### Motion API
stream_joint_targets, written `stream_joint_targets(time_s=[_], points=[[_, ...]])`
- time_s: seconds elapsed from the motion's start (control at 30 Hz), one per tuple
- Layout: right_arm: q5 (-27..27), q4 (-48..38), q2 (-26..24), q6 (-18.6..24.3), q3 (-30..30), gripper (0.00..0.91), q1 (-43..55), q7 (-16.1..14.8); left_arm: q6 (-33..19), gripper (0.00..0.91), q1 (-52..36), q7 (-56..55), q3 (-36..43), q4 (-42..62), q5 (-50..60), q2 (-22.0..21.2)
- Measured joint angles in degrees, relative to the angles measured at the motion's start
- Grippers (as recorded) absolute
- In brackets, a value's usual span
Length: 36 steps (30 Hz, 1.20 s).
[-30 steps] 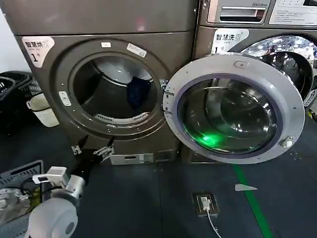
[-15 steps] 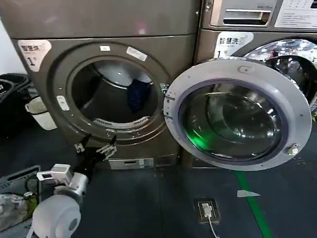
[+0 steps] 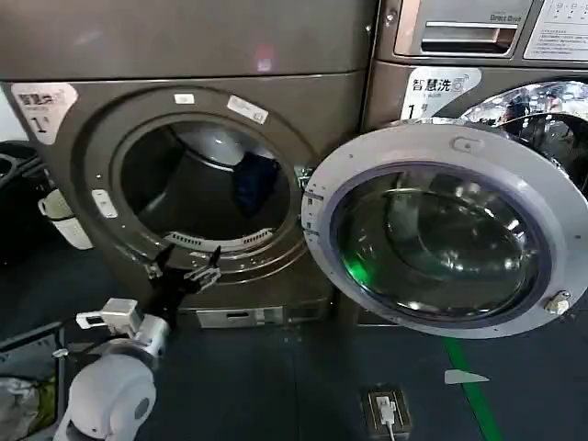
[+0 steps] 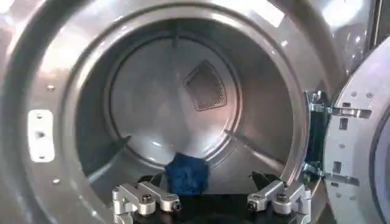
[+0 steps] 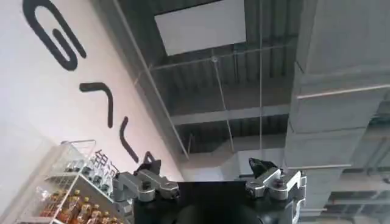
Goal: Grasp the clothes from the dryer.
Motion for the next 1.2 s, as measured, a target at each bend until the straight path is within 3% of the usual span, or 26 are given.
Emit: stream_joint_targets(time_s=[1.2], points=[[1.0, 0.9, 0.5, 0.8, 0.3, 0.907, -0.1, -0.2, 0.0, 0.907, -0.4, 0.1, -0.7, -0.2, -0.2, 0.0]])
